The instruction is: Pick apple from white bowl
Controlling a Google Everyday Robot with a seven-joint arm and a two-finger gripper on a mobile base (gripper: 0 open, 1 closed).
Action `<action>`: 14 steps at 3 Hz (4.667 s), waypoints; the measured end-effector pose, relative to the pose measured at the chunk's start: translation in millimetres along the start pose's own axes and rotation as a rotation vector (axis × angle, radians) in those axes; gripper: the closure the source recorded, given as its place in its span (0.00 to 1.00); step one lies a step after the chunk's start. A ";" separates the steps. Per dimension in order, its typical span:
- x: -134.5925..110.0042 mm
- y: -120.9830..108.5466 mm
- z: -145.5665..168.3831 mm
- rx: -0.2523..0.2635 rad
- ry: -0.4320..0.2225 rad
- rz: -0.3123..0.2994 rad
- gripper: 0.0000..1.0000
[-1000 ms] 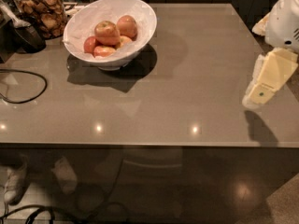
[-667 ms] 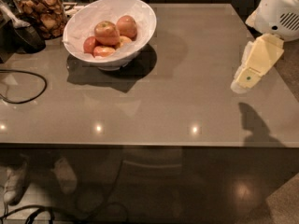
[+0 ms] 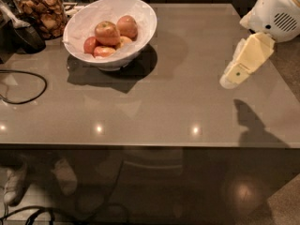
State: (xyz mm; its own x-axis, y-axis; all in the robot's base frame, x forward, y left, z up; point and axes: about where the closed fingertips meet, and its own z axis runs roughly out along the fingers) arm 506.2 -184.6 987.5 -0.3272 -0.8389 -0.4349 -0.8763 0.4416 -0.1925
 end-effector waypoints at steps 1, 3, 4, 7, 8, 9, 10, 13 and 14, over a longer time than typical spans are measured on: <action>-34.1 -16.6 16.2 -0.036 -0.133 0.034 0.00; -77.7 -27.2 28.5 -0.088 -0.232 -0.021 0.00; -99.1 -28.4 43.4 -0.096 -0.289 -0.030 0.00; -188.8 -35.8 73.3 -0.152 -0.395 -0.162 0.00; -190.7 -35.7 72.8 -0.152 -0.397 -0.164 0.00; -194.6 -39.4 80.4 -0.159 -0.450 -0.127 0.00; -212.2 -47.7 96.7 -0.169 -0.500 -0.135 0.00; -255.5 -50.2 116.0 -0.220 -0.580 -0.192 0.00; -277.1 -53.3 119.1 -0.231 -0.588 -0.215 0.00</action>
Offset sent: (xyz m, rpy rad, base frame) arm 0.0900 0.1022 0.0226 0.3156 -0.0431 0.2270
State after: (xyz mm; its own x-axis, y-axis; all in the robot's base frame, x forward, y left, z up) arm 685.7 62.2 1013.5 0.0530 -0.5582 -0.8280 -0.9751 0.1500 -0.1636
